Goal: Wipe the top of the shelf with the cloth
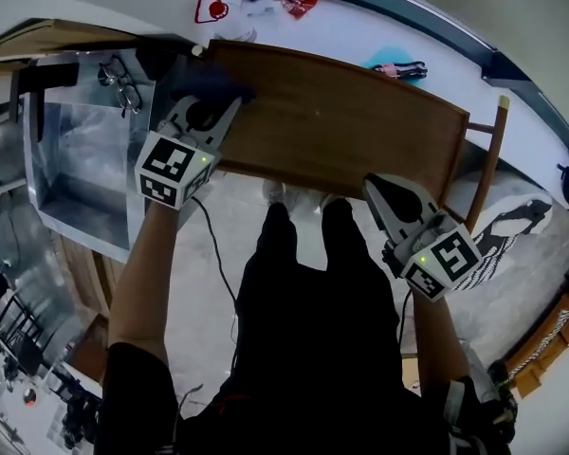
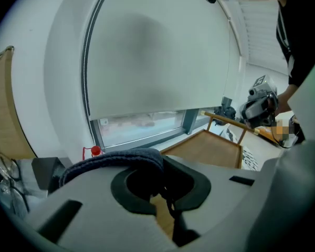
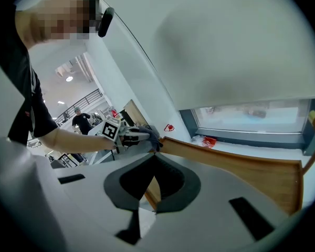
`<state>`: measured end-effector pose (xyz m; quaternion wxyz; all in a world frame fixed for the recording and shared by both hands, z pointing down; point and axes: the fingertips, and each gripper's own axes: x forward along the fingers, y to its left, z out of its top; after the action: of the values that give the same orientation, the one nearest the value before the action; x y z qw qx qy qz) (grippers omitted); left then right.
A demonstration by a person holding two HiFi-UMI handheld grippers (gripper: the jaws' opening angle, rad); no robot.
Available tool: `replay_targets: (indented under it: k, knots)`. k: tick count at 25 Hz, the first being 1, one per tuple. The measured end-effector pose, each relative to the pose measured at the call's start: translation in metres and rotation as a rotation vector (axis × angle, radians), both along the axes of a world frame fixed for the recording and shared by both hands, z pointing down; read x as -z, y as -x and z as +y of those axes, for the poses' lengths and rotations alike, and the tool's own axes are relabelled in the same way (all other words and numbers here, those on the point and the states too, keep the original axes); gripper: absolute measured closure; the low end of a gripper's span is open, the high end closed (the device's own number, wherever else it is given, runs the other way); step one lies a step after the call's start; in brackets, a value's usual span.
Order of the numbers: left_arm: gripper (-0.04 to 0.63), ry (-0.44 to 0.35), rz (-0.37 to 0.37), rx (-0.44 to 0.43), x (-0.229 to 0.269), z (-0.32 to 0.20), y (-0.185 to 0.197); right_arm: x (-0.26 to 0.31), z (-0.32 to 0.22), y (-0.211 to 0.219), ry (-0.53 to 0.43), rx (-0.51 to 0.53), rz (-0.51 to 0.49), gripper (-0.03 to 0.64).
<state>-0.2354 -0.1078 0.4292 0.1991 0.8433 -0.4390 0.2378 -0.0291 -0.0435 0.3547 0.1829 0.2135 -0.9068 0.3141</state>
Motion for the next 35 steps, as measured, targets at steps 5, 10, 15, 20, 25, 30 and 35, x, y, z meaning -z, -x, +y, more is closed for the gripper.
replay_targets:
  k: [5,10,15,20,25,30,35]
  knots:
    - [0.56,0.054,-0.134,0.004,-0.034,-0.022,0.013,-0.021,-0.007,-0.01,0.046,0.017,0.008,0.614]
    - [0.56,0.135,-0.25,-0.021,-0.083,-0.038,0.02,-0.043,-0.01,-0.019,0.082,0.028,0.022,0.614]
    - [0.56,0.172,-0.311,-0.101,-0.12,-0.047,0.005,-0.053,-0.007,-0.033,0.105,0.02,0.046,0.614]
    - [0.56,0.19,-0.33,-0.168,-0.14,-0.057,-0.018,-0.061,-0.006,-0.052,0.124,-0.008,0.058,0.614]
    - [0.56,0.183,-0.32,-0.219,-0.143,-0.066,-0.043,-0.065,-0.008,-0.066,0.137,-0.035,0.055,0.614]
    - [0.56,0.177,-0.312,-0.282,-0.143,-0.068,-0.076,-0.066,-0.008,-0.076,0.141,-0.057,0.042,0.614]
    - [0.56,0.167,-0.29,-0.345,-0.144,-0.069,-0.115,-0.065,-0.008,-0.09,0.138,-0.082,0.034,0.614]
